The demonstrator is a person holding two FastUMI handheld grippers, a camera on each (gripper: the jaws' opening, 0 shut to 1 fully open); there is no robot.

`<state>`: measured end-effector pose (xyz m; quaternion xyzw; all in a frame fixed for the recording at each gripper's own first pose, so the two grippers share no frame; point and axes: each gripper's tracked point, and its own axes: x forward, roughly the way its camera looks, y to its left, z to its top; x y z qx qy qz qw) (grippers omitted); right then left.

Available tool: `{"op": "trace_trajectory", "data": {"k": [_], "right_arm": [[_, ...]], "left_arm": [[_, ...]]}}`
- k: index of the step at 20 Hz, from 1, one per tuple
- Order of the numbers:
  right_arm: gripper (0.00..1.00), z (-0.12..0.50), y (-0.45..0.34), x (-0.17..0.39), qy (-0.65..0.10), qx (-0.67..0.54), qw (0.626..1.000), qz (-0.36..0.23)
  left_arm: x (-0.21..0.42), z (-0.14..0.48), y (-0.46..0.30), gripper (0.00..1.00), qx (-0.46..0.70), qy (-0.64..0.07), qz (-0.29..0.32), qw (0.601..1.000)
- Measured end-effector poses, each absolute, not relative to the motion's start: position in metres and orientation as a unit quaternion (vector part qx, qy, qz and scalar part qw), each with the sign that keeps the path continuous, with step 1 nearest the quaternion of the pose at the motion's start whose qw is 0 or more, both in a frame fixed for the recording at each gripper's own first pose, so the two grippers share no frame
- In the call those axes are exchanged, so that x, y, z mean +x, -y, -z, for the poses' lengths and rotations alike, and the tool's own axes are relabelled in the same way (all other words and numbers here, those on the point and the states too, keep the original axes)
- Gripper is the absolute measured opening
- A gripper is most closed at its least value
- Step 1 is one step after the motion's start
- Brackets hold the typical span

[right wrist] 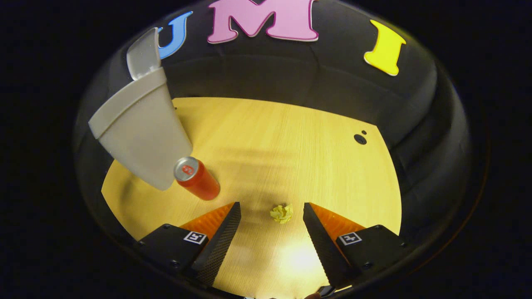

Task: Press the lid of the desktop garbage bin to open it, pick up the crumpled paper on the desktop and throw it into the bin, then pick up the pop can on the desktop and drop it into the bin, and finally close the garbage bin lid.

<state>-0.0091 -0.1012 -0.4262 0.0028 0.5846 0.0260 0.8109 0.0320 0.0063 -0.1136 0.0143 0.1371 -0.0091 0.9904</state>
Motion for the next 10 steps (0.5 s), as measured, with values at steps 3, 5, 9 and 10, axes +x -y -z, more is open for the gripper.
{"op": "trace_trajectory", "data": {"k": [3, 5, 9, 10], "right_arm": [[0.98, 0.469, 0.108, -0.021, -0.626, -0.011, 0.779, -0.031], [0.98, 0.486, 0.109, -0.027, -0.646, -0.015, 0.762, -0.037], [0.98, 0.513, 0.108, -0.02, -0.665, 0.014, 0.746, -0.035], [0.98, 0.518, 0.108, -0.021, -0.672, 0.018, 0.739, -0.033]], "left_arm": [[0.021, 0.132, -0.01, 0.94, 0.01, -0.166, -0.006, 0.986], [0.016, 0.137, -0.012, 0.95, 0.006, -0.175, -0.017, 0.984], [0.005, 0.146, -0.017, 0.95, 0.027, -0.194, -0.034, 0.98], [0.003, 0.147, -0.016, 0.95, 0.03, -0.199, -0.033, 0.979]]}}
